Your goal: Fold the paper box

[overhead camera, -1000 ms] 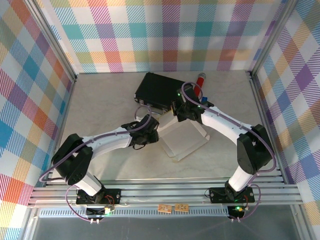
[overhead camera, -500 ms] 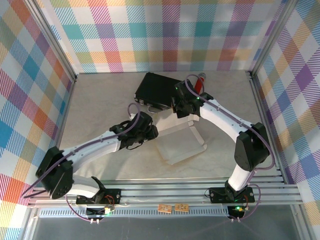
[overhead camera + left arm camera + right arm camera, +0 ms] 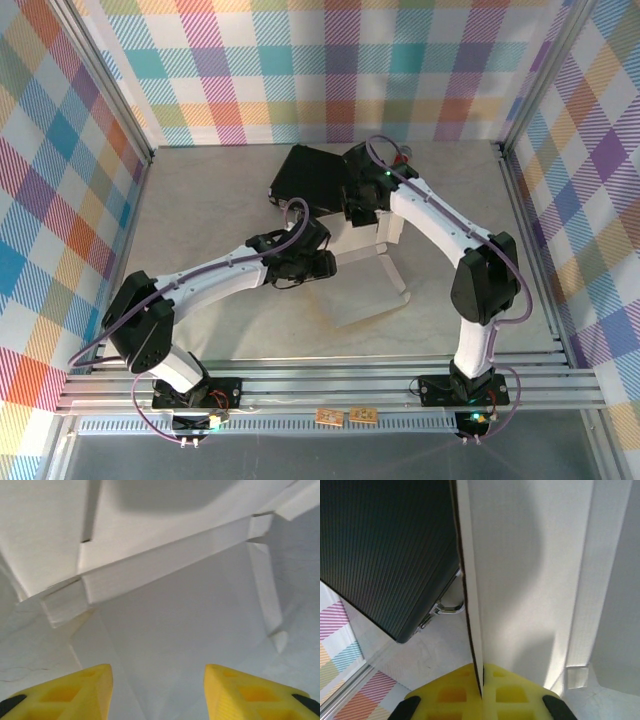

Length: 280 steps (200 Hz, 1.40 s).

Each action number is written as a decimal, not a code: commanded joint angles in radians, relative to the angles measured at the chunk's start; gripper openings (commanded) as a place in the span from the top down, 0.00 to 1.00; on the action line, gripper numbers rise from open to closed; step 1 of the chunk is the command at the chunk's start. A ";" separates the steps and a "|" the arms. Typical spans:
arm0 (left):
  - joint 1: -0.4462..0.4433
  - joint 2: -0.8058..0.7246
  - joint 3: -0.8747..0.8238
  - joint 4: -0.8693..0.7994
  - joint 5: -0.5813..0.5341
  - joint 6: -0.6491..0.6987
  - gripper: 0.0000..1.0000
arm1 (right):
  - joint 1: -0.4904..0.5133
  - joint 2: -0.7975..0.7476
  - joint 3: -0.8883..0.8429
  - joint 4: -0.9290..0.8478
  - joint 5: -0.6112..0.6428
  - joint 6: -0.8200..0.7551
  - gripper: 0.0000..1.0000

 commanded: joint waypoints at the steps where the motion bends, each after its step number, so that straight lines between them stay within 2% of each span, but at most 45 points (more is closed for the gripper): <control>1: -0.007 0.029 -0.007 -0.110 -0.108 0.059 0.48 | -0.009 0.020 0.099 -0.169 -0.007 -0.023 1.00; 51: -0.004 0.091 0.000 -0.061 -0.212 0.122 0.44 | -0.013 0.030 0.137 -0.208 -0.017 -0.025 1.00; 113: 0.019 0.162 0.035 -0.007 -0.224 0.177 0.48 | -0.012 0.020 0.123 -0.199 -0.022 -0.015 1.00; 157: 0.019 0.171 0.046 0.047 -0.266 0.188 0.65 | -0.013 0.024 0.120 -0.190 -0.030 -0.006 1.00; 180: 0.020 0.154 0.077 0.022 -0.277 0.197 0.74 | -0.019 0.025 0.133 -0.206 -0.013 -0.014 1.00; 194: 0.019 0.114 0.081 -0.005 -0.281 0.188 0.72 | -0.027 0.025 0.151 -0.228 0.004 -0.023 1.00; 207: 0.019 0.052 0.057 -0.008 -0.265 0.183 0.60 | -0.041 0.020 0.156 -0.235 0.004 -0.021 1.00; 220: 0.019 -0.018 0.035 -0.022 -0.237 0.193 0.51 | -0.058 0.030 0.198 -0.285 0.000 -0.022 1.00; 243: 0.036 -0.190 -0.048 -0.006 -0.153 0.231 0.45 | -0.095 0.046 0.294 -0.368 0.013 -0.061 1.00; 251: 0.063 -0.267 -0.099 0.030 -0.075 0.240 0.44 | -0.110 0.042 0.305 -0.378 0.003 -0.069 1.00; 266: 0.169 -0.382 -0.188 0.091 0.098 0.224 0.44 | -0.138 0.041 0.328 -0.414 -0.034 -0.075 1.00; 280: 0.293 -0.444 -0.284 0.216 0.343 0.196 0.44 | -0.162 0.044 0.349 -0.452 -0.066 -0.077 1.00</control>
